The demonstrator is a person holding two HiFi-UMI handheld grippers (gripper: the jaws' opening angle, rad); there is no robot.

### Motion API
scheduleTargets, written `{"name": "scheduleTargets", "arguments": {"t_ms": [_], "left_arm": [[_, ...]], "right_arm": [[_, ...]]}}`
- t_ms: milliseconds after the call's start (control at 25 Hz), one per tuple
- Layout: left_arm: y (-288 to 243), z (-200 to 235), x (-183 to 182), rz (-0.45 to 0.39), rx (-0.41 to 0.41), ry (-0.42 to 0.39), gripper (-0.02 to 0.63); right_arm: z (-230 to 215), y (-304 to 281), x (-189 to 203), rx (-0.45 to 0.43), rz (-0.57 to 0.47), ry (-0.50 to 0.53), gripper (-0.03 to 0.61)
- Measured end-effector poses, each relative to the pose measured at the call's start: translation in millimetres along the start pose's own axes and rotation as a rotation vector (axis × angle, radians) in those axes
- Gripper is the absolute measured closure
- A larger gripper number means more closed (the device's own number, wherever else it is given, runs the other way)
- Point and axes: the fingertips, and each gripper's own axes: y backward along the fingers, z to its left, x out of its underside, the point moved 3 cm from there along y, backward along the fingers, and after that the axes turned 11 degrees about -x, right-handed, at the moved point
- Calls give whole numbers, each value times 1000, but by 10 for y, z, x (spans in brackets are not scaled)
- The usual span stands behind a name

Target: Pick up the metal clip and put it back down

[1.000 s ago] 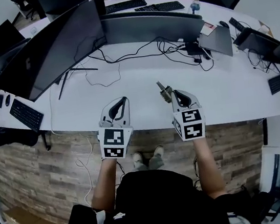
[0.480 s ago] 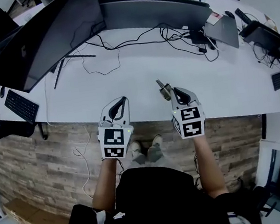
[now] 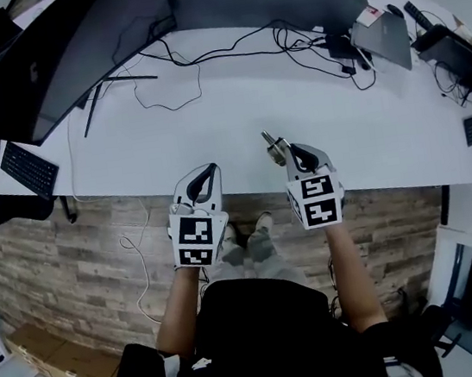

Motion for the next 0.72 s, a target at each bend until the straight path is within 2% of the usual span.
{"name": "scheduleTargets", "arguments": {"t_ms": [720], "left_arm": [[-132,-65,552,98,3,23,604]], "right_arm": [[82,-592,533,-80,123,33,549]]}}
